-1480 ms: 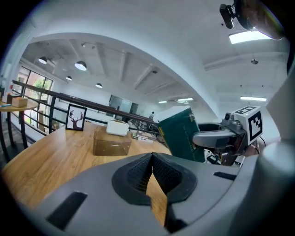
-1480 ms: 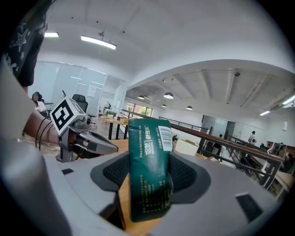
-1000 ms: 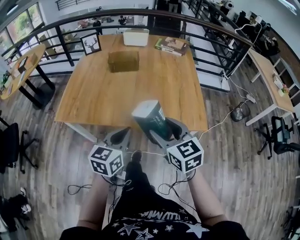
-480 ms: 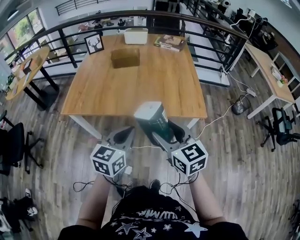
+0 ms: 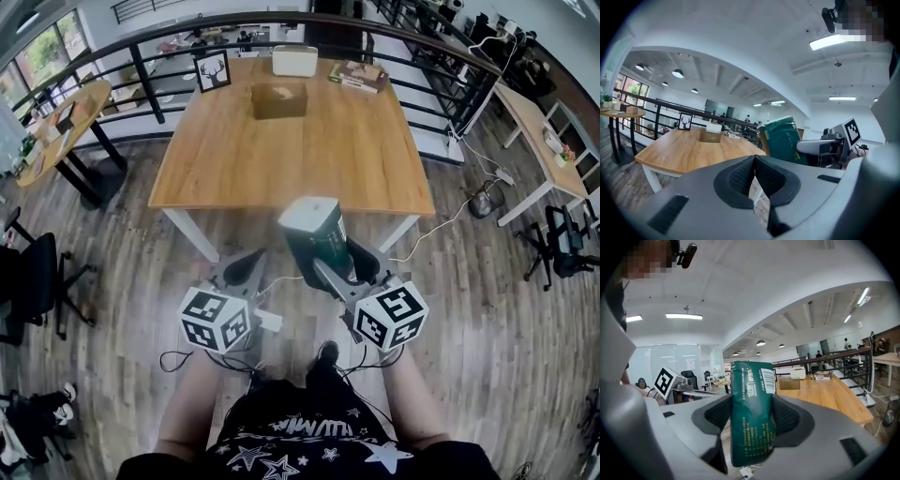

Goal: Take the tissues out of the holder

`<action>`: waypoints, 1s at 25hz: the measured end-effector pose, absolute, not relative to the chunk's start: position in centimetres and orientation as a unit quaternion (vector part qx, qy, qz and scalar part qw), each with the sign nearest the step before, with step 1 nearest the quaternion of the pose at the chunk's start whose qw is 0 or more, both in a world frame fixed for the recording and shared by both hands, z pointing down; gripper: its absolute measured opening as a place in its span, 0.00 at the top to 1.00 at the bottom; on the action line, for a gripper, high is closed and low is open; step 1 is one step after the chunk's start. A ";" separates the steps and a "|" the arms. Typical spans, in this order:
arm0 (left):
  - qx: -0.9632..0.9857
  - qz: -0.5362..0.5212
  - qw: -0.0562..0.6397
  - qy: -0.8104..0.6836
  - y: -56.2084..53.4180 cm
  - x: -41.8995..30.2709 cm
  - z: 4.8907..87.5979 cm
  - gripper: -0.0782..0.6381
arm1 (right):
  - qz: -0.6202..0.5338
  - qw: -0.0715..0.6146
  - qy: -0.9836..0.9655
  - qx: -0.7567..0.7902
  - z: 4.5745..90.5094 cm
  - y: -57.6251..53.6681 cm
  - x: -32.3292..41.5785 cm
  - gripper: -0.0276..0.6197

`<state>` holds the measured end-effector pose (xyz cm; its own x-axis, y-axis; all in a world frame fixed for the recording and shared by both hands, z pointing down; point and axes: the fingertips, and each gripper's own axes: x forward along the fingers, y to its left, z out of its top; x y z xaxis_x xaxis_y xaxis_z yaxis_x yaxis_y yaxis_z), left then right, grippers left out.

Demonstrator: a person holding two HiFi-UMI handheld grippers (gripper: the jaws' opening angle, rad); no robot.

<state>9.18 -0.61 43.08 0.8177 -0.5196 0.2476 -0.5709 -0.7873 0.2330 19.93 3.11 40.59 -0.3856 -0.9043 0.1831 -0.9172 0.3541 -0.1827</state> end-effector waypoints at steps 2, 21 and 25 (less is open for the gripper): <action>0.942 0.083 0.154 -0.285 0.0 7.2 43.0 0.87 | 0.128 0.022 -0.821 0.556 40.2 3.9 17.8 0.53; 0.960 0.066 0.142 -0.233 7.4 -1.3 41.8 0.87 | 0.136 0.000 -0.780 0.611 39.6 14.2 10.4 0.53; 0.958 0.063 0.149 -0.236 9.7 -2.0 42.4 0.87 | 0.135 0.006 -0.777 0.615 40.4 17.0 10.1 0.53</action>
